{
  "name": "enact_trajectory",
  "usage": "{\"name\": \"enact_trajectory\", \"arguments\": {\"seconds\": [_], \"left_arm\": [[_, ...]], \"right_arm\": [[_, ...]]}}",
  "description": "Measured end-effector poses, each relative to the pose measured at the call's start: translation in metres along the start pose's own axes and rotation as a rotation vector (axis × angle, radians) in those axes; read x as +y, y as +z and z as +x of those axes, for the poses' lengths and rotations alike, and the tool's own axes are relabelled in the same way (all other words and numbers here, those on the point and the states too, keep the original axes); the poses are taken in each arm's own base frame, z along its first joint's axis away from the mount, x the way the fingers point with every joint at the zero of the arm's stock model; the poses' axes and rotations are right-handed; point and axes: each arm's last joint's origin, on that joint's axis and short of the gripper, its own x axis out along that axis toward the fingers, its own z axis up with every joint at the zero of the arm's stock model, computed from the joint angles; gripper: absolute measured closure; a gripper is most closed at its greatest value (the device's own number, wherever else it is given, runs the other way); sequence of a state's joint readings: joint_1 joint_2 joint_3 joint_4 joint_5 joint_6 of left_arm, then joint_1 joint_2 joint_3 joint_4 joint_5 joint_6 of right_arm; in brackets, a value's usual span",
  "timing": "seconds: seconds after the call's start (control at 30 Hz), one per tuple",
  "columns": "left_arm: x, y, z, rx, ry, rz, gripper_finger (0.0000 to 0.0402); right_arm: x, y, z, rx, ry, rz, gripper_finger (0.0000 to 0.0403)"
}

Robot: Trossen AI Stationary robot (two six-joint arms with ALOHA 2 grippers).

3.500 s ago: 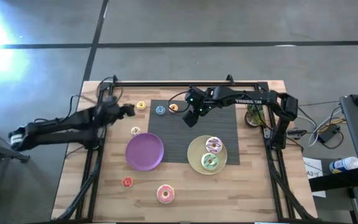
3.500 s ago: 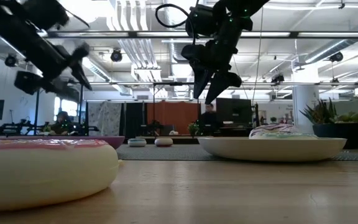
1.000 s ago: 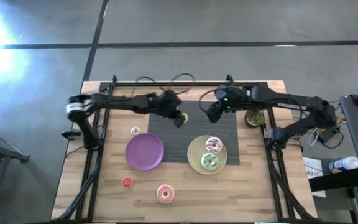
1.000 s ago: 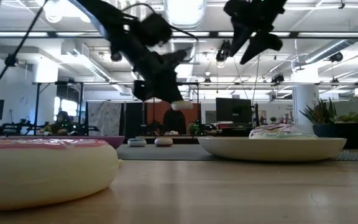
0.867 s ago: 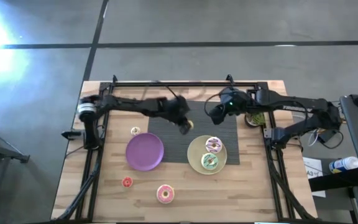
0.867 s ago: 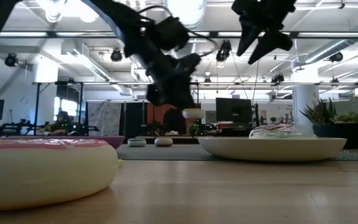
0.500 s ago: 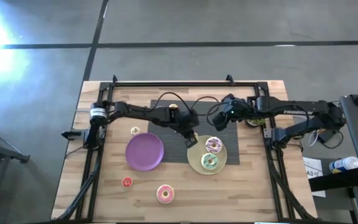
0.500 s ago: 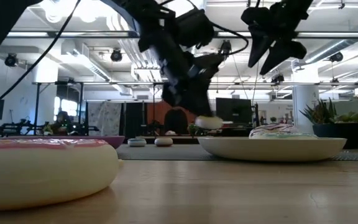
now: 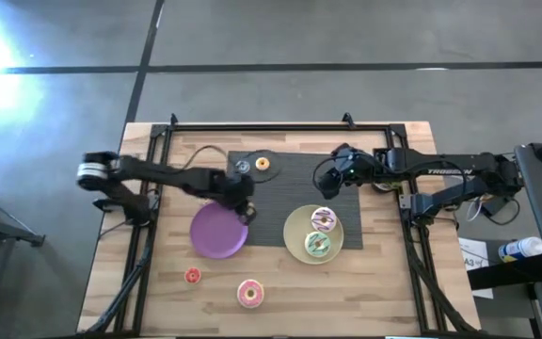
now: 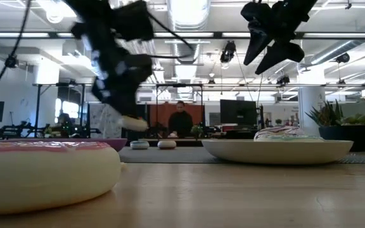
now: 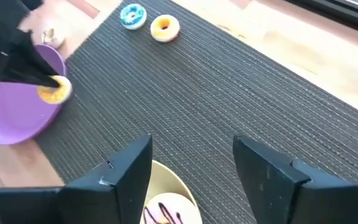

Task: Pick & Place donuts
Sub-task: Put the small yellow donut on the purple plate, then put the small white donut on the purple plate

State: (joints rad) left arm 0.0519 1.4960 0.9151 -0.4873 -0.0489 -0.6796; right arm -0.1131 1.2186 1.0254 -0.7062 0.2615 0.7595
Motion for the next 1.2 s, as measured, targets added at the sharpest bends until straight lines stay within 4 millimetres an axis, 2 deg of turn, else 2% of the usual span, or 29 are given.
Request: {"name": "enact_trajectory", "arguments": {"seconds": [0.1,0.27,0.5,0.7,0.87,1.03,1.2], "left_arm": [[0.012,-0.030,-0.010,-0.007,0.022,-0.062,0.0401],[0.026,-0.059,-0.027,-0.068,0.016,-0.148,0.0401],[0.050,-0.086,-0.018,-0.028,0.068,-0.232,0.0394],[0.052,-0.090,-0.018,-0.020,0.070,-0.283,0.0316],[0.047,-0.083,-0.032,-0.008,0.060,-0.245,0.0253],[0.045,-0.079,-0.049,0.008,0.141,-0.180,0.0242],[0.061,-0.079,-0.057,-0.061,0.366,-0.193,0.0241]], "right_arm": [[0.001,0.001,0.000,-0.016,0.016,0.002,0.0188],[0.004,0.004,0.002,-0.035,0.038,0.010,0.0188],[0.013,0.001,0.016,0.025,0.100,-0.007,0.0188],[0.024,-0.008,0.034,0.076,0.095,-0.025,0.0188],[0.034,-0.011,0.043,0.108,0.103,-0.055,0.0188],[0.046,-0.006,0.047,0.110,0.127,-0.131,0.0188],[0.054,-0.001,0.055,0.118,0.126,-0.158,0.0188]]}}
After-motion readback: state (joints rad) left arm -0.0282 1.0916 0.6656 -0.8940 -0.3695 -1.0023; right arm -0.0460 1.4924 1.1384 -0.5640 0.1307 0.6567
